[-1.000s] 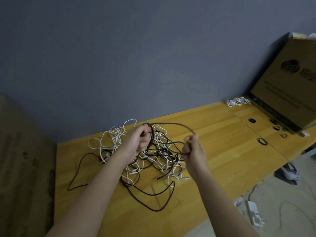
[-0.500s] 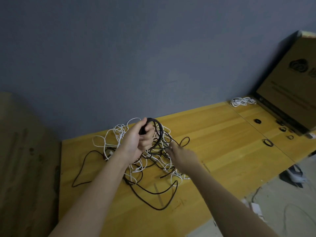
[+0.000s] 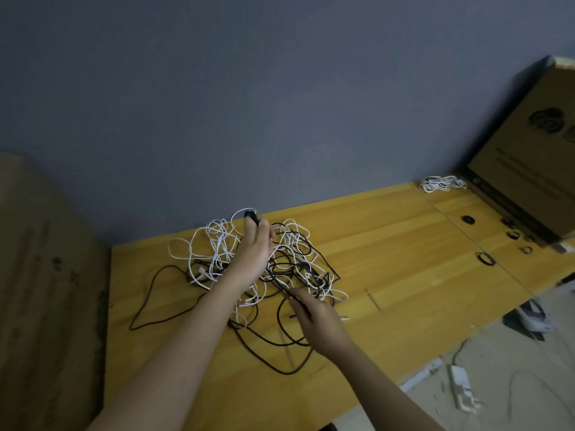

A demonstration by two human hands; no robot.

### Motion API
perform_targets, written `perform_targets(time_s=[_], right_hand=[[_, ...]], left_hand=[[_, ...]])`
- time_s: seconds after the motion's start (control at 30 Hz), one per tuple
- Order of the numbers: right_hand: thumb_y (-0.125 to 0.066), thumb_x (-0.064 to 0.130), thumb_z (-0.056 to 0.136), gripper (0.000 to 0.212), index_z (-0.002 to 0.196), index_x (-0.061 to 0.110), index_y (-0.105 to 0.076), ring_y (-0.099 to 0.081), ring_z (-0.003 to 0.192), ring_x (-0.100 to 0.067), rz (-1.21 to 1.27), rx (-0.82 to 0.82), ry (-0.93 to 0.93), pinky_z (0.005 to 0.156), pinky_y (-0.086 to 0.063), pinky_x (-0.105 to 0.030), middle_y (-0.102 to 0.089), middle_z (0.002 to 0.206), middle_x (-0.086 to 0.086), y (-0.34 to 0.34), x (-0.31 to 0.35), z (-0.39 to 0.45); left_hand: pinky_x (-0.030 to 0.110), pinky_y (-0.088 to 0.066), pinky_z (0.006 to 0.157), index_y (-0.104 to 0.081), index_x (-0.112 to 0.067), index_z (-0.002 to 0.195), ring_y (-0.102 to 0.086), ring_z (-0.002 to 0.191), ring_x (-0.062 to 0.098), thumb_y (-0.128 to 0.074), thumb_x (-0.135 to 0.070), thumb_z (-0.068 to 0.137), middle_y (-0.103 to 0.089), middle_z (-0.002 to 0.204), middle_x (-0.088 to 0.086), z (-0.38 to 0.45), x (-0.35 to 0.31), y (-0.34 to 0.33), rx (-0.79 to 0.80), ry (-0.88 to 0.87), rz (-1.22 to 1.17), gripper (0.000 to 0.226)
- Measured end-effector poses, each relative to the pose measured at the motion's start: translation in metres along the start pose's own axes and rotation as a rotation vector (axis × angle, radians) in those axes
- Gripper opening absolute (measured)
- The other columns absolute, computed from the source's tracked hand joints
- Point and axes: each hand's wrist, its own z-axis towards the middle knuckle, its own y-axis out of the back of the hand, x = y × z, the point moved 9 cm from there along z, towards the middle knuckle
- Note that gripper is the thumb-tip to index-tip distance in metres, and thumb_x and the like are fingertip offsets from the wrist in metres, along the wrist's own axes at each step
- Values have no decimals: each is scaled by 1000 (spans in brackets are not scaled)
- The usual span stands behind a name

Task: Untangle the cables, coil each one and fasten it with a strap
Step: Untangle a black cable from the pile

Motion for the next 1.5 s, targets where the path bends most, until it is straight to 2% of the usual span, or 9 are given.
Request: perform_targets(time_s=[0.23, 0.43, 0.57, 0.67, 0.83, 1.0, 1.07, 1.2, 1.5], right_hand=[[-52, 25, 91, 19, 96, 19, -69, -56, 53, -16, -510, -295, 487, 40, -39, -24, -60, 69, 3, 39, 51, -1], [-67, 28, 88, 11, 95, 21, -71, -63, 76, -27, -89, -280, -345, 58, -43, -31, -71, 86, -3, 96, -57, 14], [-68, 32, 87, 11, 76, 31, -68, -58, 79, -13, 91, -19, -377, 60, -41, -23, -63, 89, 9, 75, -65, 15], [-63, 35, 89, 26, 76, 13, -67, -53, 67, -20, -116, 46, -452, 54, -32, -27, -59, 75, -1, 64, -71, 15], [-66, 30, 89, 30, 84, 1, -70, -42, 48, -14, 232, 87, -626, 49, -29, -24, -54, 59, -5, 43, -79, 14], [-68, 23, 88, 27, 74, 0, -64, -66, 52, -14, 656, -325, -692, 54, -54, -23, -62, 70, -11, 72, -72, 35], [-64, 15, 91, 21, 83, -5, -65, -66, 65, -17, 821, -494, -608, 66, -58, -25, -63, 75, -10, 97, -57, 56], [-53, 16, 98, 23, 96, -2, -68, -68, 86, -20, 505, -648, -285, 75, -55, -32, -66, 81, -6, 182, 10, 106], [-49, 6, 97, 29, 72, 12, -60, -64, 66, -20, 641, -858, 293, 75, -58, -35, -60, 70, -5, 355, 193, 184]], left_hand=[[39, -48, 71, -42, -17, 109, -59, 75, 18, -27, -37, 104, -61, 88, 0, -10, 28, -50, 385, -102, 614, 25], [32, -37, 65, -54, -13, 91, -54, 72, 22, -34, -52, 99, -54, 78, 0, -24, 35, -48, 499, -30, 689, 44], [27, -32, 53, -51, -15, 73, -42, 52, 11, -46, -63, 89, -46, 62, -4, -21, 37, -32, 491, -66, 773, 51], [25, -30, 50, -54, -16, 73, -37, 44, 9, -51, -54, 92, -43, 55, -7, -5, 37, -7, 295, 16, 457, 43], [17, -19, 37, -48, -18, 72, -24, 38, 5, -56, -30, 95, -30, 45, -11, 12, 34, 34, -96, 215, -336, 27], [19, -17, 39, -41, -19, 67, -22, 36, 4, -53, -31, 97, -29, 46, -11, 18, 18, 51, -144, 181, -402, 35], [20, -15, 40, -36, -20, 62, -21, 35, 4, -50, -32, 98, -28, 42, -11, 25, -1, 51, -132, 150, -396, 40], [19, -13, 38, -27, -21, 57, -16, 32, 4, -47, -35, 100, -23, 36, -11, 46, -70, 53, -137, 38, -372, 49], [25, -12, 44, -21, -26, 57, -14, 39, 10, -37, -52, 99, -20, 44, -10, 86, -254, 72, -127, -287, -219, 52]])
